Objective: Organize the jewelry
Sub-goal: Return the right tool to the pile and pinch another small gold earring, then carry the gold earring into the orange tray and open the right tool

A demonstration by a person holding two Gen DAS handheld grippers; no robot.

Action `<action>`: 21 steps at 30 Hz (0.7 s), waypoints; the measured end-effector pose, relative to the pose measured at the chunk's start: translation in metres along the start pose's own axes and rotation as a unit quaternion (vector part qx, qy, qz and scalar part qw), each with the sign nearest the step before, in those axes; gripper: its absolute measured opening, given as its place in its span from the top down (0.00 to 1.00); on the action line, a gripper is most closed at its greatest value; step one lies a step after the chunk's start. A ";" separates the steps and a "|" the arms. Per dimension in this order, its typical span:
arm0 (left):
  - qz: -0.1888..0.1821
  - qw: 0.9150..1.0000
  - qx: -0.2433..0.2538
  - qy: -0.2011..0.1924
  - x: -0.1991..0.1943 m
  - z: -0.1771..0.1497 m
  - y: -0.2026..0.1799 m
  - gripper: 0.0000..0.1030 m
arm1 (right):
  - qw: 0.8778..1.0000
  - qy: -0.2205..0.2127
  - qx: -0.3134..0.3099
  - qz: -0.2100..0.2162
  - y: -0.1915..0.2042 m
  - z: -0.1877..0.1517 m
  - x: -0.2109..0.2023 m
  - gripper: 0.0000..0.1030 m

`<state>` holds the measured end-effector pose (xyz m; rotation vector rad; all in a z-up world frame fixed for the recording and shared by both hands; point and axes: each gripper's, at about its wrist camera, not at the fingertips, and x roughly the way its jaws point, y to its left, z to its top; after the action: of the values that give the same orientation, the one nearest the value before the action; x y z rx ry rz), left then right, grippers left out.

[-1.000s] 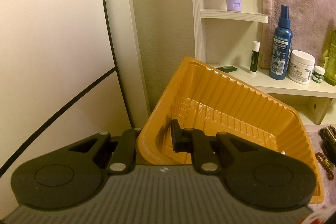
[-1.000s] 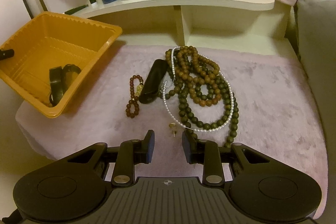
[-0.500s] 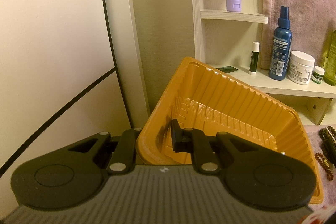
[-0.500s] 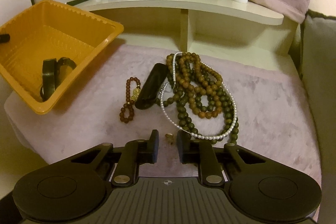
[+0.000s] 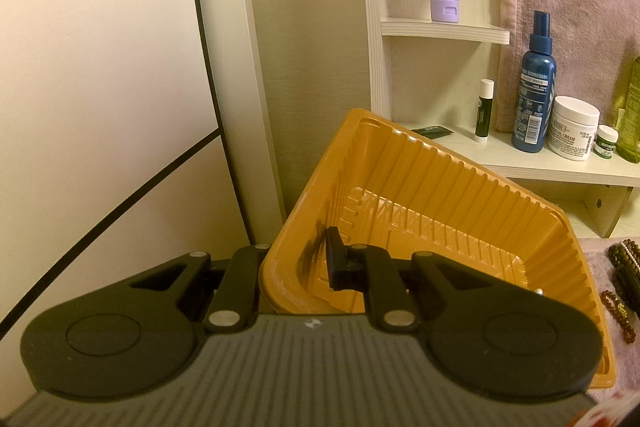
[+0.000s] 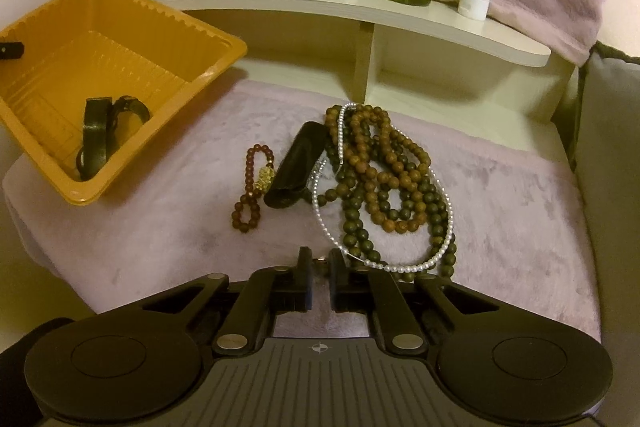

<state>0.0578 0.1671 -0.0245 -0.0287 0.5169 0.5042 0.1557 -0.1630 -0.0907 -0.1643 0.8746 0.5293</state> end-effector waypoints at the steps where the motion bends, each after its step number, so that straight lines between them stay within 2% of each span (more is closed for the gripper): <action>1: 0.000 1.000 0.000 0.000 0.000 0.000 0.000 0.87 | 1.000 -0.003 0.001 0.001 0.000 0.001 -0.002 0.92; 10: 0.000 1.000 0.000 0.000 -0.001 0.000 0.000 0.87 | 0.999 -0.043 0.008 0.027 0.004 0.022 -0.024 0.92; 21: 0.000 1.000 -0.001 -0.001 -0.001 0.000 0.000 0.87 | 0.993 -0.093 -0.015 0.073 0.029 0.057 -0.038 0.92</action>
<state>0.0567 0.1666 -0.0238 -0.0303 0.5154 0.5040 0.1603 -0.1320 -0.0230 -0.0770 0.7001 0.6838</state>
